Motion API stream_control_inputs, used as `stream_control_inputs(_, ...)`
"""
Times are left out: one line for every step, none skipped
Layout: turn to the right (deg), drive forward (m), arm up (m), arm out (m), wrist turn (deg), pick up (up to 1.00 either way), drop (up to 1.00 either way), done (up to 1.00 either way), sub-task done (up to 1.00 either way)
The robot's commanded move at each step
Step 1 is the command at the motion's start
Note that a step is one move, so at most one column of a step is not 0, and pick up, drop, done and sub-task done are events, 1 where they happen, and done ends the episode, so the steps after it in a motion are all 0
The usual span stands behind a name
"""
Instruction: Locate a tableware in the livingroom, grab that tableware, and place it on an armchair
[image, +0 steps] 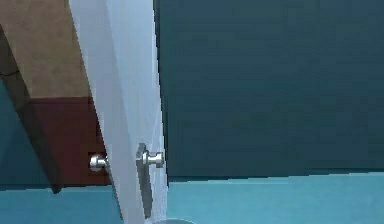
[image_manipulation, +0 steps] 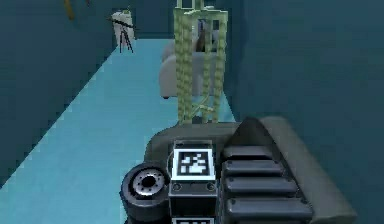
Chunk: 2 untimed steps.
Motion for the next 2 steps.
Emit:
stream_control_inputs(45.0,0.00,0.00,0.00,0.0,0.00,0.00,0.00,0.00)
stream_control_inputs(45.0,0.00,0.00,0.00,0.0,0.00,0.00,0.00,0.00)
